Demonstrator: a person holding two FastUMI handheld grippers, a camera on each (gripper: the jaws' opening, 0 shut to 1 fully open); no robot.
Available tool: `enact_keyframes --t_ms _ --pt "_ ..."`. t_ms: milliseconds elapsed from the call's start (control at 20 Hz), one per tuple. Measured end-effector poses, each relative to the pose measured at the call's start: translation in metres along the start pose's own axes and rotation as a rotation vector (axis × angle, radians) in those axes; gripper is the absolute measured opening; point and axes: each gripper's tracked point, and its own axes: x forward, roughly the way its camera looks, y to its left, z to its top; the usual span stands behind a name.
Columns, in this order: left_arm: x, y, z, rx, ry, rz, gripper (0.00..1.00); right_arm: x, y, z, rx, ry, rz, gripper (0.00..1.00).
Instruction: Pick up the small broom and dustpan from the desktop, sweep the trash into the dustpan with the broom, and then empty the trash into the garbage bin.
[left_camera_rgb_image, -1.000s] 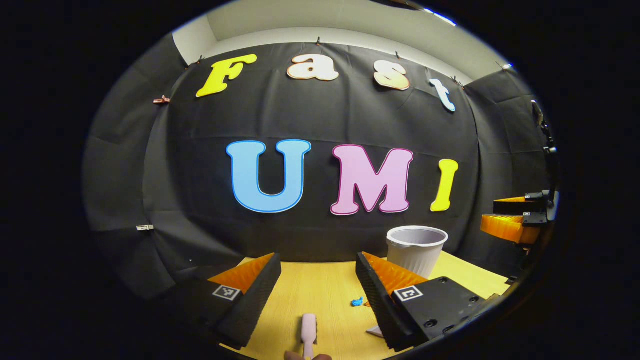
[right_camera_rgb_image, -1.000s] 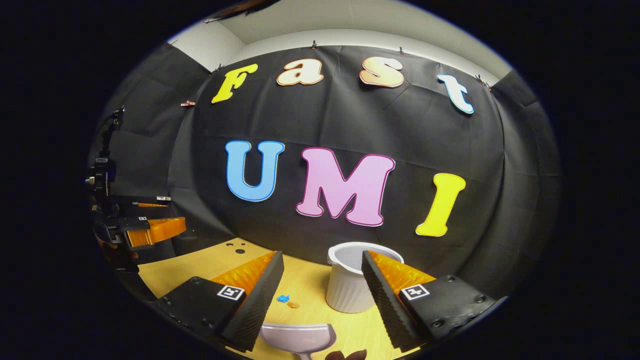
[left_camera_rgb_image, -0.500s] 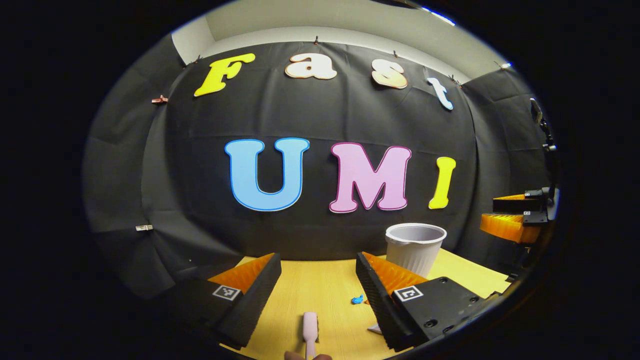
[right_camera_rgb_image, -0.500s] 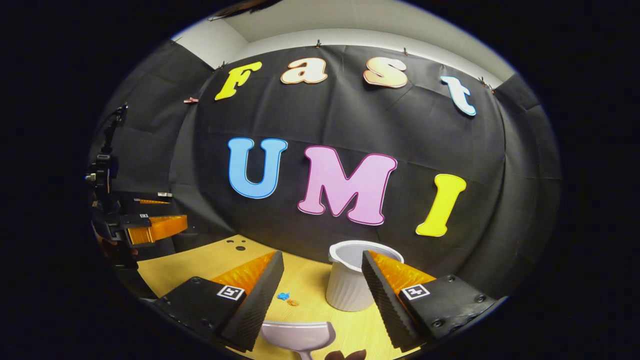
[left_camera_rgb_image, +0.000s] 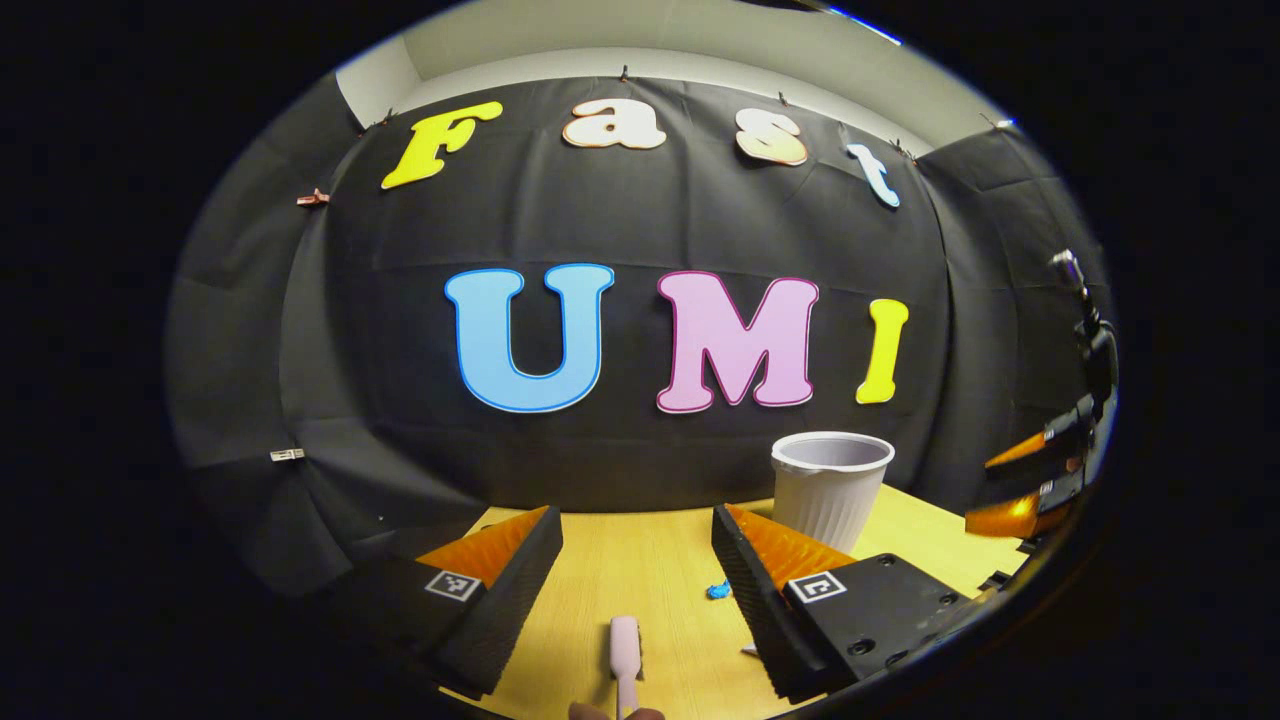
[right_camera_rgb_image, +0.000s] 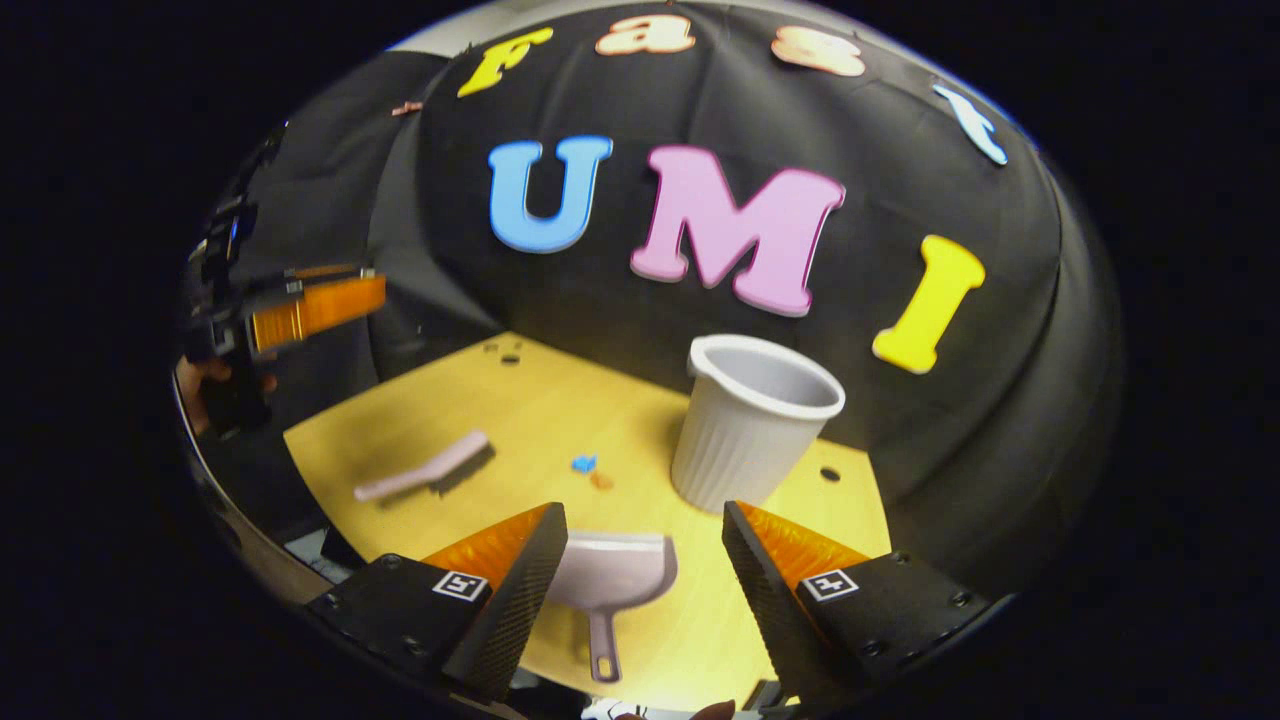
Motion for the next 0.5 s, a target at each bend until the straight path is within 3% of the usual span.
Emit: enact_keyframes --t_ms 150,500 --pt "-0.001 0.002 -0.015 0.001 0.025 0.005 0.96 0.015 0.013 -0.069 0.010 0.205 0.056 0.97" --pt "-0.005 0.009 -0.034 0.020 0.051 0.018 0.96 0.066 0.030 -0.154 0.074 0.505 0.129 0.95"
